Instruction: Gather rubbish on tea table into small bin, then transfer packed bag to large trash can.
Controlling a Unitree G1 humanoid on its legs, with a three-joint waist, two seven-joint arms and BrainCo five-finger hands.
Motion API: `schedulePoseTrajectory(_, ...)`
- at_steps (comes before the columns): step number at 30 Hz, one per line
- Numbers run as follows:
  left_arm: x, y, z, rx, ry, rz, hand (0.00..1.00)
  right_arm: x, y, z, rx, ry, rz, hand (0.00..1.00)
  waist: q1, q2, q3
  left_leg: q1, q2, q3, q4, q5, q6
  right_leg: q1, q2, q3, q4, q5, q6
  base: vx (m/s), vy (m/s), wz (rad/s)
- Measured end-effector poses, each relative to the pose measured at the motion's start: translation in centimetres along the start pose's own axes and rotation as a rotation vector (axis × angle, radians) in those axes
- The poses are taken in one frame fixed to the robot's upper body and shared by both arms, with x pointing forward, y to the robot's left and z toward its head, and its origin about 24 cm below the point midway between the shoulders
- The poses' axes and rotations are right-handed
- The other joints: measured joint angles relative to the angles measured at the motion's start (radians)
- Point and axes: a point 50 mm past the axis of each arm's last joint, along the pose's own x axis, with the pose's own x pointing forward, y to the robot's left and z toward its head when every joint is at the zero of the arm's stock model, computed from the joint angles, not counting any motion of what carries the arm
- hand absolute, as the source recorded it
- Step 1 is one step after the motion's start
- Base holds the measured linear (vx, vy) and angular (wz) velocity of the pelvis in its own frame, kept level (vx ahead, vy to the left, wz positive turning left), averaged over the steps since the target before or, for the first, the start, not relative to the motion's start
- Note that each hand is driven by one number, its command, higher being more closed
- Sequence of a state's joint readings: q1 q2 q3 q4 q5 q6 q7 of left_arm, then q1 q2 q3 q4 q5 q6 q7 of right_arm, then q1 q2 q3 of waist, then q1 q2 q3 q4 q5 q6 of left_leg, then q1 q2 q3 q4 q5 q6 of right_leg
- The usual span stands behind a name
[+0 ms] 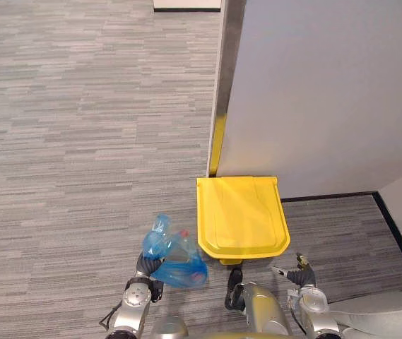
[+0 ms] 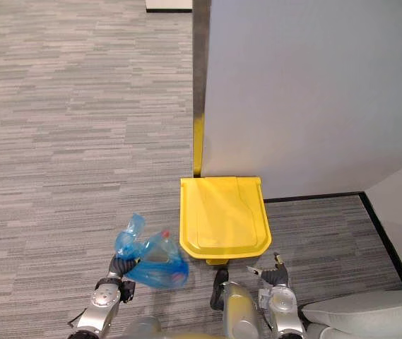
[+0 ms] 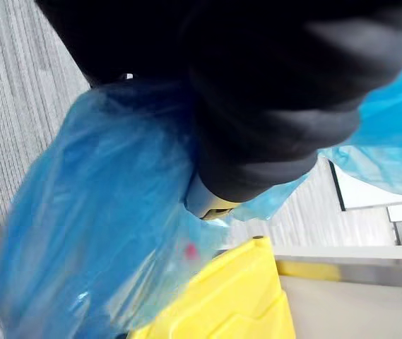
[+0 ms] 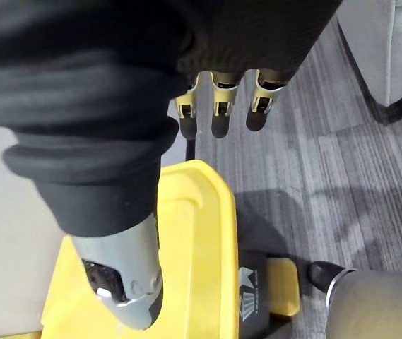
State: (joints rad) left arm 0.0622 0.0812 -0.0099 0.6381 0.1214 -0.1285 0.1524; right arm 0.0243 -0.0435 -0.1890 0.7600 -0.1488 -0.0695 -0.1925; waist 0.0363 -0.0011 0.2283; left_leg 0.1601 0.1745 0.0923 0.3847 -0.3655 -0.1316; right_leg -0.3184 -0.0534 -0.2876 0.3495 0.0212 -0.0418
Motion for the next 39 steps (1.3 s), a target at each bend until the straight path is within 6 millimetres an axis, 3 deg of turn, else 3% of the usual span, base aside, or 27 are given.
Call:
schedulePoseTrajectory(6, -0.3, 0.2, -0.5, -0.003, 0.017, 0.009, 1.0, 0.0, 0.2, 0.0, -0.012, -0.004, 0.009, 0.0, 0.004, -0.011, -0.038, 0.029, -0.022, 0.029, 0.025, 0.012, -0.006, 0.048, -0.002, 0.033, -0.046, 0.034, 0.019, 0.04, 0.063, -0.12)
schedulePoseTrajectory(8, -0.9, 0.5, -1.6, -0.007, 0.049, 0.019, 1.0, 0.0, 0.6, 0.4, -0.025, -0.023, 0.026, 0.0, 0.007, -0.017, -0.048, 0.028, -0.056, 0.051, 0.054, 0.028, 0.01, 0.058, -0.01, 0.069, -0.073, 0.066, 0.027, -0.04, 0.07, -0.35)
schedulePoseTrajectory(10, -1.5, 0.6, -2.6, -0.006, 0.081, 0.024, 1.0, -0.1, 0.7, 0.8, -0.033, -0.037, 0.032, 0.0, 0.015, -0.028, -0.047, 0.006, -0.098, 0.046, 0.138, 0.057, -0.001, 0.08, -0.041, 0.104, -0.106, 0.099, 0.037, -0.07, 0.116, -0.33)
schedulePoseTrajectory(11, -1.5, 0.7, -2.7, -0.003, 0.086, 0.024, 1.0, -0.1, 0.8, 0.8, -0.039, -0.041, 0.035, 0.0, 0.02, -0.051, -0.038, -0.014, -0.098, 0.046, 0.172, 0.024, 0.036, 0.089, -0.062, 0.119, -0.122, 0.115, 0.047, -0.16, 0.111, -0.15)
schedulePoseTrajectory(12, -1.5, 0.6, -2.7, -0.003, 0.083, 0.022, 1.0, -0.2, 0.9, 0.7, -0.042, -0.038, 0.038, 0.0, 0.024, -0.039, -0.041, -0.027, -0.098, 0.057, 0.101, -0.026, 0.105, 0.105, -0.071, 0.115, -0.137, 0.143, 0.053, -0.26, 0.086, -0.01)
schedulePoseTrajectory(13, -1.4, 0.6, -2.5, -0.005, 0.072, 0.022, 1.0, -0.1, 0.4, 0.5, -0.057, -0.034, 0.031, 0.0, 0.023, -0.029, -0.042, -0.041, -0.087, 0.049, 0.063, -0.011, 0.098, 0.101, -0.065, 0.107, -0.135, 0.154, 0.064, -0.44, 0.097, -0.02)
schedulePoseTrajectory(14, -1.6, 1.1, -2.9, 0.004, 0.085, 0.031, 1.0, 0.0, 1.1, 1.0, -0.077, -0.052, 0.058, 0.0, 0.032, -0.033, -0.041, -0.07, -0.093, 0.062, 0.062, -0.026, 0.113, 0.06, -0.082, 0.13, -0.096, 0.154, 0.091, -0.4, 0.089, 0.04)
schedulePoseTrajectory(15, -1.5, 1.4, -3.0, 0.012, 0.09, 0.035, 1.0, -0.1, 1.4, 1.0, -0.075, -0.052, 0.067, 0.0, 0.028, -0.039, -0.043, -0.08, -0.09, 0.065, 0.052, -0.03, 0.121, 0.038, -0.087, 0.128, -0.026, 0.114, 0.091, -0.33, 0.064, 0.1)
schedulePoseTrajectory(16, -1.5, 1.7, -3.2, 0.021, 0.099, 0.043, 1.0, -0.2, 1.8, 0.8, -0.068, -0.044, 0.074, 0.0, 0.032, -0.052, -0.041, -0.093, -0.091, 0.072, 0.045, -0.013, 0.131, 0.01, -0.09, 0.127, 0.111, 0.034, 0.08, -0.24, 0.029, 0.18)
schedulePoseTrajectory(19, -2.0, 1.5, -3.9, 0.024, 0.125, 0.034, 1.0, -0.5, 1.6, 0.4, -0.065, -0.035, 0.069, 0.0, 0.034, -0.049, -0.043, -0.129, -0.09, 0.057, 0.035, 0.027, 0.138, 0.024, -0.104, 0.122, 0.463, -0.148, 0.088, -0.25, 0.012, 0.1)
schedulePoseTrajectory(22, -2.3, 1.6, -3.9, 0.016, 0.121, 0.037, 1.0, -0.6, 1.6, 0.3, -0.062, -0.038, 0.068, 0.0, 0.033, -0.067, -0.071, -0.191, -0.107, 0.053, 0.034, 0.064, 0.132, 0.092, -0.146, 0.131, 0.567, -0.223, 0.128, -0.14, -0.09, 0.0)
schedulePoseTrajectory(23, -2.1, 1.9, -3.7, 0.015, 0.114, 0.046, 1.0, -0.4, 1.4, 0.3, -0.07, -0.037, 0.063, 0.0, 0.035, -0.09, -0.086, -0.228, -0.117, 0.048, 0.036, 0.088, 0.122, 0.134, -0.151, 0.124, 0.477, -0.281, 0.16, -0.09, -0.163, -0.02)
schedulePoseTrajectory(24, -2.1, 1.8, -3.7, 0.008, 0.119, 0.048, 1.0, -0.3, 1.2, 0.4, -0.077, -0.038, 0.059, 0.0, 0.036, -0.086, -0.086, -0.238, -0.121, 0.047, 0.023, 0.115, 0.119, 0.144, -0.143, 0.114, 0.421, -0.296, 0.155, -0.12, -0.163, -0.06)
schedulePoseTrajectory(26, -2.3, 0.7, -3.8, -0.031, 0.127, 0.031, 1.0, 0.2, 0.1, 0.8, -0.103, -0.052, 0.036, 0.0, 0.037, -0.041, -0.112, -0.26, -0.107, 0.053, -0.104, 0.213, 0.101, 0.198, -0.083, 0.122, 0.152, -0.296, 0.149, -0.14, -0.136, -0.17)
schedulePoseTrajectory(27, -2.3, 0.5, -3.7, -0.041, 0.124, 0.03, 1.0, 0.3, -0.1, 1.0, -0.11, -0.057, 0.034, 0.0, 0.039, -0.031, -0.114, -0.272, -0.103, 0.057, -0.12, 0.226, 0.097, 0.206, -0.069, 0.126, 0.097, -0.293, 0.138, -0.15, -0.113, -0.26)
schedulePoseTrajectory(28, -2.3, 0.4, -3.7, -0.047, 0.124, 0.027, 1.0, 0.7, -0.3, 1.5, -0.117, -0.063, 0.032, 0.0, 0.039, -0.011, -0.115, -0.293, -0.096, 0.058, -0.141, 0.245, 0.092, 0.213, -0.044, 0.128, 0.01, -0.27, 0.092, -0.17, -0.096, -0.22)
schedulePoseTrajectory(29, -2.2, 0.3, -3.6, -0.052, 0.122, 0.026, 1.0, 0.8, -0.2, 1.7, -0.114, -0.068, 0.031, 0.0, 0.038, 0.001, -0.113, -0.304, -0.085, 0.058, -0.158, 0.275, 0.087, 0.216, -0.026, 0.127, -0.038, -0.239, 0.076, -0.18, -0.076, -0.16)
schedulePoseTrajectory(32, -2.2, 0.2, -3.5, -0.047, 0.117, 0.017, 1.0, 0.5, -0.4, 1.0, -0.116, -0.052, 0.025, 0.0, 0.033, 0.006, -0.108, -0.304, -0.079, 0.041, -0.199, 0.33, 0.072, 0.22, -0.017, 0.098, -0.064, -0.214, 0.062, -0.17, -0.074, 0.2)
schedulePoseTrajectory(36, -2.3, -0.3, -3.6, -0.039, 0.119, -0.002, 1.0, 0.7, -0.8, 1.1, -0.121, -0.055, 0.005, 0.0, 0.033, 0.019, -0.1, -0.319, -0.074, 0.028, -0.227, 0.347, 0.059, 0.184, -0.026, 0.081, -0.056, -0.201, 0.055, -0.19, -0.018, 0.1)
schedulePoseTrajectory(38, -2.4, -0.5, -3.6, -0.035, 0.12, -0.011, 1.0, 0.3, -1.3, 0.1, -0.114, -0.026, -0.012, 0.0, 0.029, 0.01, -0.096, -0.32, -0.092, 0.045, -0.169, 0.322, 0.092, 0.18, -0.059, 0.06, -0.061, -0.196, 0.062, -0.11, 0.093, 0.25)
schedulePoseTrajectory(39, -2.4, -0.5, -3.6, -0.037, 0.121, -0.012, 1.0, 0.2, -1.7, -0.3, -0.113, -0.017, -0.021, 0.0, 0.028, 0.019, -0.101, -0.304, -0.092, 0.045, -0.191, 0.308, 0.098, 0.182, -0.058, 0.053, -0.067, -0.194, 0.071, 0.01, 0.088, 0.26)
